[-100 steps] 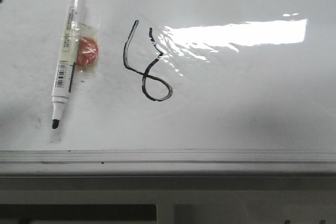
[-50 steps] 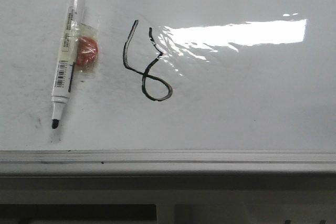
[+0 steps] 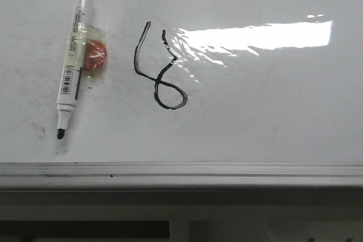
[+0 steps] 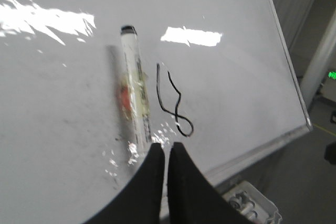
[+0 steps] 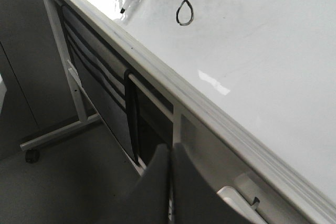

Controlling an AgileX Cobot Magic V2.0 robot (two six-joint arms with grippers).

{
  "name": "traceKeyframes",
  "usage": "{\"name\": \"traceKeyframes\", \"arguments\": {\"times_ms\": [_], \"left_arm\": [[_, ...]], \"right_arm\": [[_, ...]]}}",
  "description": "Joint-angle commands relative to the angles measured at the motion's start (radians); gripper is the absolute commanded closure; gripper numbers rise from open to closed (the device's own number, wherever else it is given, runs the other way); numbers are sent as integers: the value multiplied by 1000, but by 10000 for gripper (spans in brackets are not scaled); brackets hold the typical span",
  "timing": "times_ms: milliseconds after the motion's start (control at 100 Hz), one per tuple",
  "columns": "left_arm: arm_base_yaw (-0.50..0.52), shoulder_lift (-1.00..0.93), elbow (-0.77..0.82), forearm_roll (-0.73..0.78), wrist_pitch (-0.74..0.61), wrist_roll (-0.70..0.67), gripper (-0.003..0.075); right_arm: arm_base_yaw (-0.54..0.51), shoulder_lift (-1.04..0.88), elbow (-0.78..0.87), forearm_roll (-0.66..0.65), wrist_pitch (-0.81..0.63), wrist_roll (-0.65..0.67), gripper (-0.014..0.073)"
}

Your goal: Write number 8 on whiteboard

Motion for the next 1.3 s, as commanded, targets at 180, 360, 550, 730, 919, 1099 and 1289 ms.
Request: {"name": "traceKeyframes", "arguments": {"times_ms": [180, 360, 550, 730, 919, 1099, 1289], "left_arm": [[323, -201, 37, 4, 74, -2, 741], [519, -204, 37, 94, 347, 49, 741], [662, -204, 37, 86, 479, 49, 741], [663, -204, 37, 86, 479, 49, 741], [663, -204, 37, 86, 479, 49, 741], [663, -204, 37, 86, 479, 49, 741], [663, -204, 37, 86, 479, 49, 741]], "right_arm": [[-6, 11, -24, -7, -84, 3, 658], [-6, 11, -24, -4, -84, 3, 658], [-6, 11, -24, -4, -84, 3, 658], [-6, 11, -24, -4, -84, 3, 658], [-6, 11, -24, -4, -84, 3, 658], [-6, 11, -24, -4, -84, 3, 658], [-6, 11, -24, -4, -84, 3, 658]]}}
